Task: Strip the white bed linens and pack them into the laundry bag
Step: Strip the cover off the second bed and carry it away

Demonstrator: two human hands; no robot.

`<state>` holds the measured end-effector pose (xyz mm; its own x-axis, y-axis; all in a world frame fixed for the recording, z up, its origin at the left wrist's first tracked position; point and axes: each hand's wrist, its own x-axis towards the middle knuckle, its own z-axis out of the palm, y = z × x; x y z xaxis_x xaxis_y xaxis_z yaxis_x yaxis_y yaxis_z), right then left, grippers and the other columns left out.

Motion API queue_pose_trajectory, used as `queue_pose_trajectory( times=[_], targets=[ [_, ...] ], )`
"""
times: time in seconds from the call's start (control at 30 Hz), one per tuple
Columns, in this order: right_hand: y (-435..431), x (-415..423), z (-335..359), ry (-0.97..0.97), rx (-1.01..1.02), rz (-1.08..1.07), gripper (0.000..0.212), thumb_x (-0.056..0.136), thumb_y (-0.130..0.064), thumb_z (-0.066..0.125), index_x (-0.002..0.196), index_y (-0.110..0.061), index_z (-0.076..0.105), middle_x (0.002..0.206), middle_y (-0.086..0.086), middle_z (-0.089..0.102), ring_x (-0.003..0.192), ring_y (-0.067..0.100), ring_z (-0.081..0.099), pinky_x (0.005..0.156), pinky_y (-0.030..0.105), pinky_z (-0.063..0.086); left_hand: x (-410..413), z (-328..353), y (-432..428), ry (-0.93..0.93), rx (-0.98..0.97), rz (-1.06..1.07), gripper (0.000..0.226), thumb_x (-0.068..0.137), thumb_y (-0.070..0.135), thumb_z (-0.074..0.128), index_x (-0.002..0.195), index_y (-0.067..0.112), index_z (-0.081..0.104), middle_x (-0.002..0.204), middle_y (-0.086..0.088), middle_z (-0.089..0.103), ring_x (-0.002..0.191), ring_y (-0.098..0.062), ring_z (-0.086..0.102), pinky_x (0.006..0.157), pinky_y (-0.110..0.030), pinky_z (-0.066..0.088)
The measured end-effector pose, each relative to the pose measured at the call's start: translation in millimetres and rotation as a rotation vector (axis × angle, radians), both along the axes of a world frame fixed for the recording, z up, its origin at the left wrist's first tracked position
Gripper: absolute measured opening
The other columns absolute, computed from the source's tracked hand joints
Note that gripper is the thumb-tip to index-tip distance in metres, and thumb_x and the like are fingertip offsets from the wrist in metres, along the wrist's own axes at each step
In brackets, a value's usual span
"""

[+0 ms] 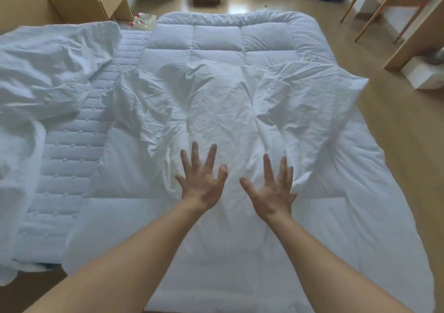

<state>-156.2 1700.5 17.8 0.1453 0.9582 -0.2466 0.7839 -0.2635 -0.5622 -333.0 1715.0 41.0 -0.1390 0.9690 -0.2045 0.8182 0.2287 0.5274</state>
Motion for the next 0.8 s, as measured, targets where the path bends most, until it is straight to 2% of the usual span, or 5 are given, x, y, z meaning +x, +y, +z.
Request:
queue_pose_trajectory(
  times=[0.33,0.43,0.53,0.63,0.8],
  targets=[
    [3.5,21.7,-95.3,-0.208,-0.477,0.263,0.079,0.080,-0.088,0.010,0.150,-0.059,-0.010,0.165,-0.012,-0.023,0.151,0.023,-0.027,0.113,0.071,0.006,6.3,-103.6,5.1,0.251,-0.542,-0.300,0.061,0.096,0.069,0.010,0.151,0.055,-0.011,0.164,0.008,-0.023,0.149,-0.029,-0.028,0.111,-0.072,-0.003],
    [32.9,22.8,-82.7,-0.244,-0.512,0.296,0.078,0.081,-0.086,0.012,0.152,-0.053,0.017,0.166,0.001,0.010,0.151,0.030,0.008,0.110,0.069,0.013,4.5,-93.0,35.0,0.319,-0.571,-0.359,0.061,0.095,0.068,0.017,0.153,0.049,0.012,0.166,0.001,0.012,0.151,-0.033,0.010,0.110,-0.064,0.016],
    [81.3,22.7,-50.2,-0.288,-0.158,0.190,0.087,0.071,-0.089,0.010,0.133,-0.041,0.049,0.139,-0.003,0.042,0.132,0.024,0.033,0.111,0.059,0.017,3.1,-69.7,81.3,0.410,-0.250,-0.290,0.057,0.094,0.063,0.029,0.142,0.034,0.041,0.141,-0.001,0.055,0.128,-0.025,0.049,0.102,-0.045,0.031],
    [141.9,23.7,-33.8,-0.250,-0.122,0.151,0.100,0.069,-0.095,0.022,0.152,-0.038,0.022,0.158,0.000,0.012,0.148,0.025,0.001,0.114,0.065,0.008,-1.1,-57.6,126.3,0.402,0.011,-0.116,0.072,0.090,0.067,0.041,0.150,0.028,0.034,0.146,0.001,0.047,0.133,-0.023,0.041,0.105,-0.045,0.031],
    [219.2,32.5,-40.7,-0.197,-0.305,0.008,0.144,0.052,-0.098,0.055,0.153,-0.036,-0.027,0.161,0.006,-0.035,0.148,0.039,-0.029,0.110,0.076,0.011,-31.1,-63.4,185.3,0.250,-0.193,0.250,0.121,0.065,0.092,0.047,0.156,0.036,-0.011,0.166,-0.002,-0.011,0.152,-0.031,-0.012,0.111,-0.069,0.014]
  ],
)
